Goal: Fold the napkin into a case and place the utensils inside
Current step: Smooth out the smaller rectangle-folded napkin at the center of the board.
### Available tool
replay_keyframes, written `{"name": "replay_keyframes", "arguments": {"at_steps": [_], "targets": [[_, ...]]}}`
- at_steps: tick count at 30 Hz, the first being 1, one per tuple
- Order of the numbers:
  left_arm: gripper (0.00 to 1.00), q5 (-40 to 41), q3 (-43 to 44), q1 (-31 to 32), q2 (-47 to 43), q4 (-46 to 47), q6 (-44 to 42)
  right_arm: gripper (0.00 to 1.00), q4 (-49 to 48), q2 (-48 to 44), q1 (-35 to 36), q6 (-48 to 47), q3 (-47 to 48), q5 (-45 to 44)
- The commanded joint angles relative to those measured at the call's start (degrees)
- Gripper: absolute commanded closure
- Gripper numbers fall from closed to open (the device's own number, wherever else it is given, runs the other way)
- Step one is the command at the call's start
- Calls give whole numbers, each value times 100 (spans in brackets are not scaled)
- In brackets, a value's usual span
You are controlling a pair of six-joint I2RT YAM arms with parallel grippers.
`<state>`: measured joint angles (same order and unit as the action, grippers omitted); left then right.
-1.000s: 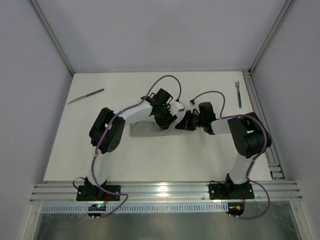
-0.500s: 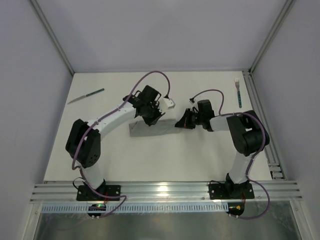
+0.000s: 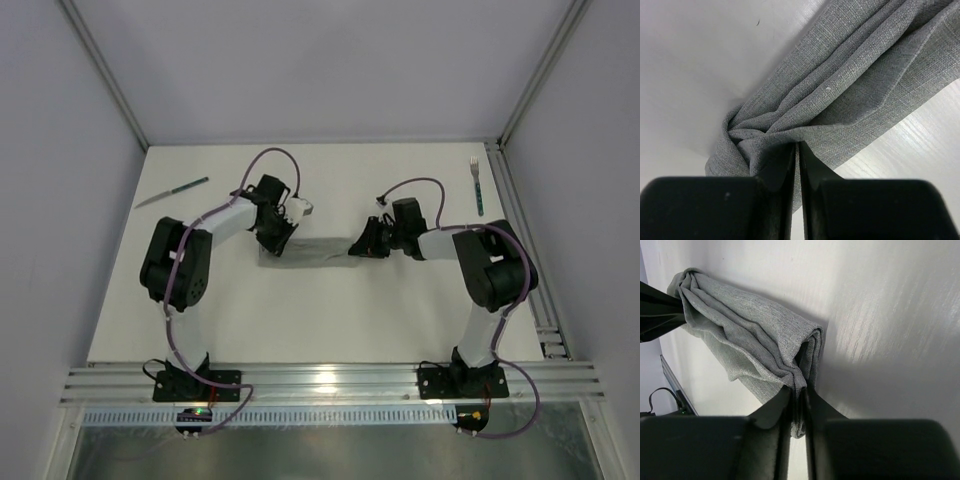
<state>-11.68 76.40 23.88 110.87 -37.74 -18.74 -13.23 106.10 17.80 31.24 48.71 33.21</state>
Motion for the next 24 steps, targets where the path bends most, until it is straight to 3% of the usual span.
{"name": "replay_keyframes", "arguments": {"at_steps": [1, 5, 12, 14, 15, 18, 24], "targets": [[92, 79, -178, -217, 339, 20, 90, 73, 382, -151, -31, -329, 235, -166], [91, -334, -205, -235, 269, 65, 143, 57, 908, -581, -49, -688, 542, -349], [87, -598, 15, -235, 119, -93, 266, 56, 1561, -1671, 293, -1313, 763, -1457], [85, -668, 42, -235, 93, -120, 336, 64, 1421, -1655, 739, -1305, 754, -1415], [85, -721, 50, -235, 84, -129, 362, 74, 1298, -1585, 899, -1270, 711, -1327], [84, -748, 85, -235, 66, -129, 424, 90, 569, -1163, 1252, -929, 666, -967], [80, -818, 243, -243, -4, -190, 512, 96, -109, -294, 1252, -453, 1079, -544]]}}
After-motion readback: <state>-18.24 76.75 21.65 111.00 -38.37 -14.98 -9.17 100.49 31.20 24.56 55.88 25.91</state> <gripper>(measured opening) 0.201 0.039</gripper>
